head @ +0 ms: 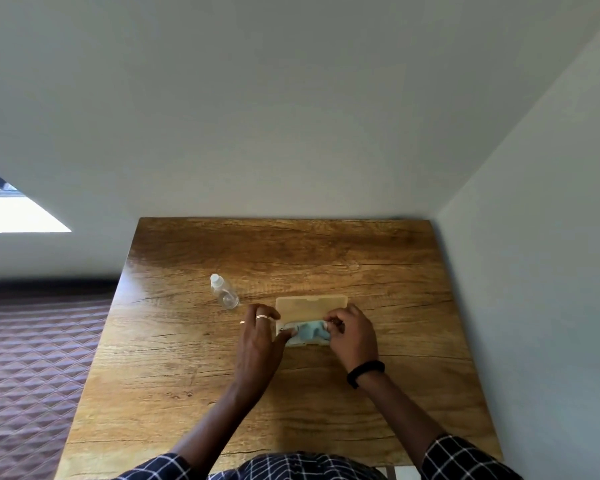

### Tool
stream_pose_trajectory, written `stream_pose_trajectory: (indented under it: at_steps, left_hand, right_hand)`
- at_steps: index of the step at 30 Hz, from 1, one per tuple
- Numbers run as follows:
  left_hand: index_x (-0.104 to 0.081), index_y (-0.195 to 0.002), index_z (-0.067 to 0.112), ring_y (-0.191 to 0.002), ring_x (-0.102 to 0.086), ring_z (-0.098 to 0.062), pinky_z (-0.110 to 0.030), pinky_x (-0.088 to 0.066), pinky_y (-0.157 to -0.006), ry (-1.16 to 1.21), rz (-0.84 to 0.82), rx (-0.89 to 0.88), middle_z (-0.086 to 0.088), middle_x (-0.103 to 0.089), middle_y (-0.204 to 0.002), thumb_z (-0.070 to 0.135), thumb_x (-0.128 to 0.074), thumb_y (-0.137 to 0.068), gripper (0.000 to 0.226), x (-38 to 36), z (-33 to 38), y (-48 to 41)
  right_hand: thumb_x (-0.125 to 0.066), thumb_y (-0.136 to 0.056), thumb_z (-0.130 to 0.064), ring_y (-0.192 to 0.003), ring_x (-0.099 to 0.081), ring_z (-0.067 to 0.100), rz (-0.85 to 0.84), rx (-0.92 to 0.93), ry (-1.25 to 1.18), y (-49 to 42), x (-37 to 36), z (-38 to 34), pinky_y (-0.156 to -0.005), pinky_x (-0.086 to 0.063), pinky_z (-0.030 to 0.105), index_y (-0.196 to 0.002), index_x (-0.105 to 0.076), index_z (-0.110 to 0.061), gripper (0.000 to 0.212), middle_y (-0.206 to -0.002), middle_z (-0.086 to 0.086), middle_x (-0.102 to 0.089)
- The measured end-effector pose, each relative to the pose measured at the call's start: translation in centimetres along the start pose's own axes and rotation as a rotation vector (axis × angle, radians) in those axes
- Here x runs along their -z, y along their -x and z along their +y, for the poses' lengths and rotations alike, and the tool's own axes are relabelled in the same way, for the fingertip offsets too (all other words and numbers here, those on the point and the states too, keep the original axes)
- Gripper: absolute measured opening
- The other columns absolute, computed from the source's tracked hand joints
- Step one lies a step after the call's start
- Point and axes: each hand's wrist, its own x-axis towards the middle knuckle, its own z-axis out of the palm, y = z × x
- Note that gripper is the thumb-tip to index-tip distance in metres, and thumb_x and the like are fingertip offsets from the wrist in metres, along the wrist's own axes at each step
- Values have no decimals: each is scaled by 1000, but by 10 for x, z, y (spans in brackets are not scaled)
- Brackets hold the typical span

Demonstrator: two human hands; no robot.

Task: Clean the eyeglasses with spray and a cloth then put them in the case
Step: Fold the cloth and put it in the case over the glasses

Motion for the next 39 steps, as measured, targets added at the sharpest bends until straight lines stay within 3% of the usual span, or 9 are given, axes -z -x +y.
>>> stream_pose_trajectory:
  at_steps: [3,8,12,18,20,26,29,33,39]
  left_hand:
    - [-46,-131,8,-126,-48,-13,-32,-49,-100,123,-71,14,-7,-49,-138,49,-74,-78,73,5,-11,-2]
    - [4,-159,15,-134,-49,-19,-37,-50,-106,89,-283,-177,-4,-37,-155,41,-81,-79,119,9,-24,-12]
    - [9,-159,16,-131,-54,-30,-50,-53,-101,46,-286,-226,-20,-44,-152,59,-65,-84,114,7,-29,-18]
    - [-1,-159,6,-134,-50,-32,-49,-50,-105,15,-268,-225,-24,-44,-150,71,-52,-86,110,7,-27,-16]
    - [2,-160,15,-135,-49,-29,-47,-50,-105,14,-272,-205,-20,-42,-151,75,-50,-84,110,6,-28,-14]
    - [2,-160,23,-134,-49,-29,-45,-51,-103,19,-289,-165,-17,-41,-152,57,-66,-79,111,7,-27,-12]
    - [2,-160,22,-136,-46,-27,-44,-48,-106,0,-294,-156,-15,-39,-154,60,-66,-81,111,7,-30,-12]
    - [-7,-160,13,-133,-49,-28,-41,-48,-103,-7,-293,-164,-17,-42,-151,66,-61,-83,108,5,-29,-12]
    - [-15,-158,13,-129,-50,-22,-26,-41,-99,-26,-297,-155,-14,-42,-151,44,-78,-81,105,4,-30,-11]
  right_hand:
    - [-72,-86,-16,-81,-59,7,11,-9,0,1,0,-1,-68,-49,18,-87,-72,-23,6,-91,-10,-57]
    - [-72,-86,-18,-81,-59,6,21,-18,-4,1,1,-3,-65,-43,11,-87,-72,-22,4,-89,-11,-57]
    - [-72,-86,-17,-82,-59,5,23,-34,-10,0,1,-4,-67,-44,12,-87,-72,-22,5,-89,-11,-58]
    - [-72,-87,-21,-83,-59,6,44,-41,-25,3,1,-5,-71,-47,17,-92,-71,-21,5,-90,-12,-58]
    - [-72,-86,-21,-83,-59,6,41,-37,-31,3,1,-4,-71,-47,17,-92,-71,-21,6,-90,-11,-59]
    - [-72,-85,-12,-81,-57,5,176,89,-82,13,11,-1,-71,-56,28,-93,-66,-18,12,-94,-7,-60]
    - [-80,-77,-17,-95,-57,11,224,163,-33,12,23,14,-75,-58,31,-115,-57,-17,44,-112,-2,-54]
    - [-88,-66,-25,-132,-34,13,-132,184,103,4,35,32,-101,-46,33,-152,-13,-30,114,-150,2,-30]
    - [-84,-72,-26,-141,-33,19,-281,246,207,2,29,29,-109,-37,31,-151,1,-44,117,-156,0,-30]
